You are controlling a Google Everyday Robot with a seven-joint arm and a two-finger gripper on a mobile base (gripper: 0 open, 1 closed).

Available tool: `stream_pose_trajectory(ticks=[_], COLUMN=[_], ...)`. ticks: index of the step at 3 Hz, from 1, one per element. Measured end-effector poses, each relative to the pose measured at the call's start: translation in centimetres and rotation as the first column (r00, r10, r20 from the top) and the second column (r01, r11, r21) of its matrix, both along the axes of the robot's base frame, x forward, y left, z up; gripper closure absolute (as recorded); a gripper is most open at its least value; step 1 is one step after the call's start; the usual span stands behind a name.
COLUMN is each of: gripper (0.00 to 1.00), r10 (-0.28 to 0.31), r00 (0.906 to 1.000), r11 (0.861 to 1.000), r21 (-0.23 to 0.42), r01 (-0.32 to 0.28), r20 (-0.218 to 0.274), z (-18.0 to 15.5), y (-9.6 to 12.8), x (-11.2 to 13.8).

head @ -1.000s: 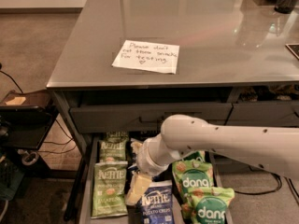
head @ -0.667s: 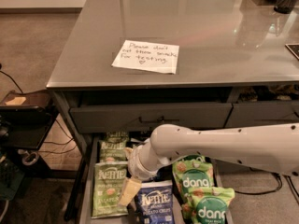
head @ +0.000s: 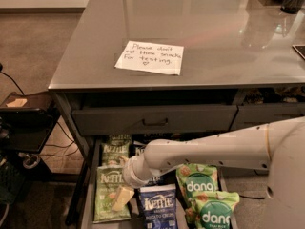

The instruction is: Pick green jalapeno chip bag from middle drawer and place on counter

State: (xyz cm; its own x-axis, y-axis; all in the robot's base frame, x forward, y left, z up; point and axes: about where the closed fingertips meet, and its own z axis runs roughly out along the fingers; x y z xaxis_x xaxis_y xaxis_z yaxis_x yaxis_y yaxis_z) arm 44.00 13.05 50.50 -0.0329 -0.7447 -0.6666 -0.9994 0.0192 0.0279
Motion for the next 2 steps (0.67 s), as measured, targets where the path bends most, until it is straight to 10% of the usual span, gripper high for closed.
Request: stream_pose_trajectory(ticks=[2], gripper=[0.0], r10=[-0.024], r00=[0.9997], r11=[0.998], r21=[-0.053], r01=[0.024], r20=[0.003], z=[-5.2], y=[1.3], x=[2.5])
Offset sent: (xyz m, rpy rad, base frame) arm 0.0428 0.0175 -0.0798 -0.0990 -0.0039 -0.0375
